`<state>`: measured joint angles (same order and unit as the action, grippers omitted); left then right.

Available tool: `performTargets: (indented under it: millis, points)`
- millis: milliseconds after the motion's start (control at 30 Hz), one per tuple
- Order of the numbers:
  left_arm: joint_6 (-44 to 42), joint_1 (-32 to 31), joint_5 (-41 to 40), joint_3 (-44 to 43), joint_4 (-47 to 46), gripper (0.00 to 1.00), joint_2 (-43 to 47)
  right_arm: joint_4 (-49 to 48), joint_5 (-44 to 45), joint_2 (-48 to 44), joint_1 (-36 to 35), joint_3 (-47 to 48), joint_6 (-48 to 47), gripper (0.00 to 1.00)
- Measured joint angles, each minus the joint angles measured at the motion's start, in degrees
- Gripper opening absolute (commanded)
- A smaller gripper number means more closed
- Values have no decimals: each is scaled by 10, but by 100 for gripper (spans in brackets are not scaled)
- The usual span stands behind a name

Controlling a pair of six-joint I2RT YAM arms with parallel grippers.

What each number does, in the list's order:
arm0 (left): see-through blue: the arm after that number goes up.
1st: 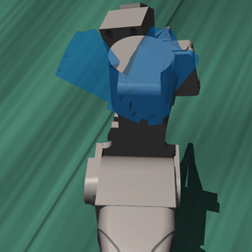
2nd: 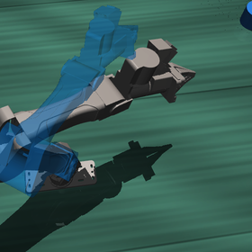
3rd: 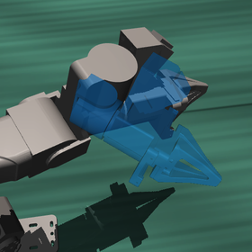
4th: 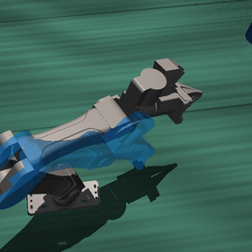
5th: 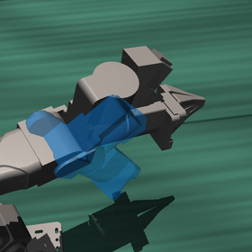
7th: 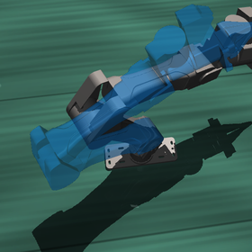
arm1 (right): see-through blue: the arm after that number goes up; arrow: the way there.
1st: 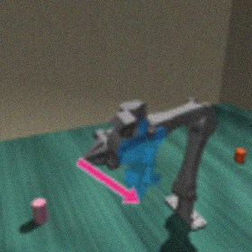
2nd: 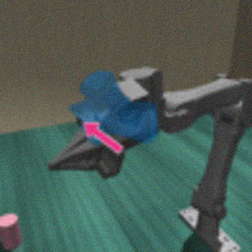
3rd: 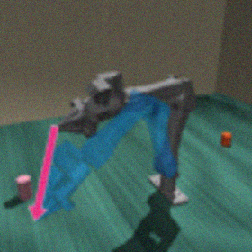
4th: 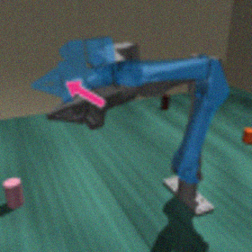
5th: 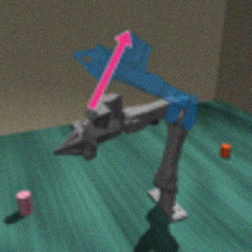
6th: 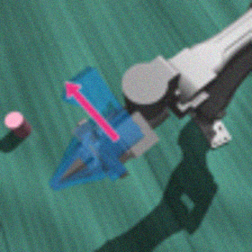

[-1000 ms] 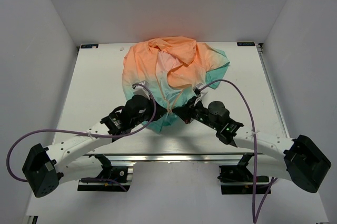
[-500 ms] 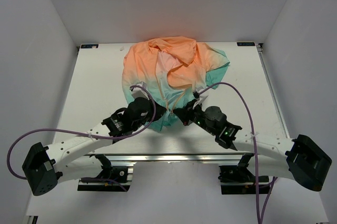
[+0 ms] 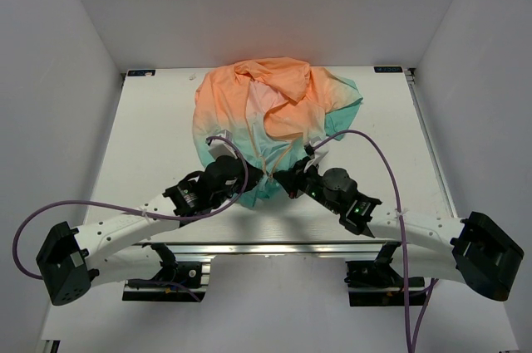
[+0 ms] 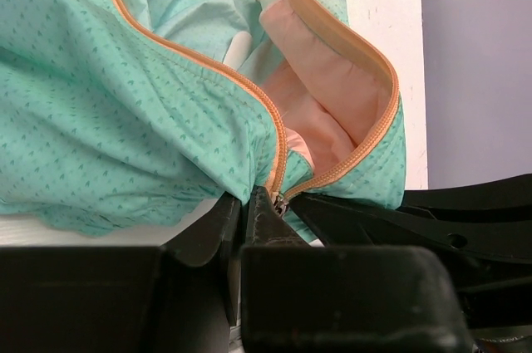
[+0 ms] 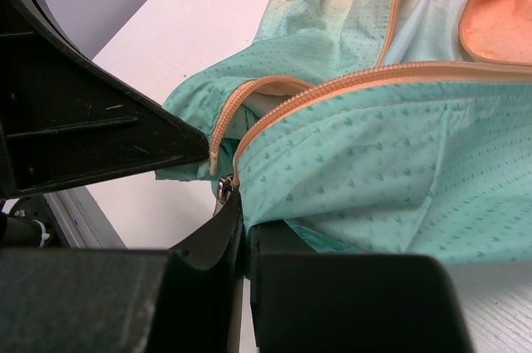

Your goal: Zip up the jacket

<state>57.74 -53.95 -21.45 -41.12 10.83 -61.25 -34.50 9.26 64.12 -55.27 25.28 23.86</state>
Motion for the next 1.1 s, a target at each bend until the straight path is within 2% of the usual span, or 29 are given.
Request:
performTargets:
  millis: [767, 1100]
  points:
    - [4, -12, -15, -14, 4, 0, -28, 1, -3, 0, -3, 0, -1, 0]
    - [9, -30, -34, -33, 25, 0, -42, 20, 30, 0, -4, 6, 9, 0]
